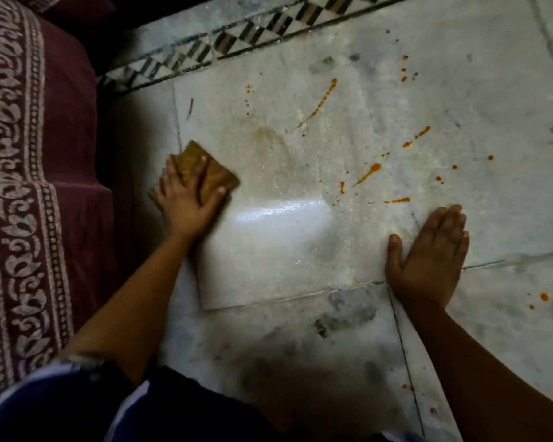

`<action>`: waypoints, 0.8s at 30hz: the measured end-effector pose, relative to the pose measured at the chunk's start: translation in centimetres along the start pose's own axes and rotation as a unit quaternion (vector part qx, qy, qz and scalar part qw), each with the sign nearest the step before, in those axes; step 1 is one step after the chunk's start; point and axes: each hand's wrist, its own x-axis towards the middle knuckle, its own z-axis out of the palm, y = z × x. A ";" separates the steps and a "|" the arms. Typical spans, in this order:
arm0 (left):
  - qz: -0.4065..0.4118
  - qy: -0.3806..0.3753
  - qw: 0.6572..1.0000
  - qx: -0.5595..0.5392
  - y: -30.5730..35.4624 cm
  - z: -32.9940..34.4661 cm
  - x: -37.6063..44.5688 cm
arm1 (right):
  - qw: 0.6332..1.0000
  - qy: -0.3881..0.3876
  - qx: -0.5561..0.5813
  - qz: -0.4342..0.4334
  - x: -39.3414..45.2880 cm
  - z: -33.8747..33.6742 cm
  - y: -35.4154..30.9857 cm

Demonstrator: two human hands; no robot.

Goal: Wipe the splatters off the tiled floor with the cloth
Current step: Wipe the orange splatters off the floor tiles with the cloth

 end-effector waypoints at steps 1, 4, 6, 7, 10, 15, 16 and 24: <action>-0.042 0.005 0.999 -0.006 0.3 -0.4 1.5 | 1.000 0.002 0.000 0.001 0.0 0.0 0.0; -0.064 0.005 0.998 -0.029 2.7 -1.5 6.9 | 1.000 0.007 -0.006 -0.002 0.0 -0.1 -0.1; -0.038 -0.003 0.999 -0.031 5.5 -1.9 8.9 | 1.000 0.004 -0.006 0.001 0.1 0.0 -0.2; -0.013 -0.007 0.999 -0.034 6.8 -1.7 8.7 | 1.000 0.002 -0.005 0.003 0.0 0.0 -0.2; 0.126 -0.011 0.991 -0.032 8.2 -0.7 5.6 | 1.000 -0.003 -0.012 0.007 0.2 -0.2 -0.3; 0.112 0.001 0.993 -0.039 6.4 -0.1 4.7 | 1.000 -0.008 -0.015 0.008 0.2 -0.2 -0.2; 0.072 0.012 0.996 -0.049 7.0 -0.3 6.0 | 1.000 -0.008 -0.016 0.008 0.2 -0.1 -0.2; 0.069 -0.012 0.996 -0.046 14.4 -0.4 13.7 | 1.000 -0.002 -0.018 0.008 0.2 0.1 0.0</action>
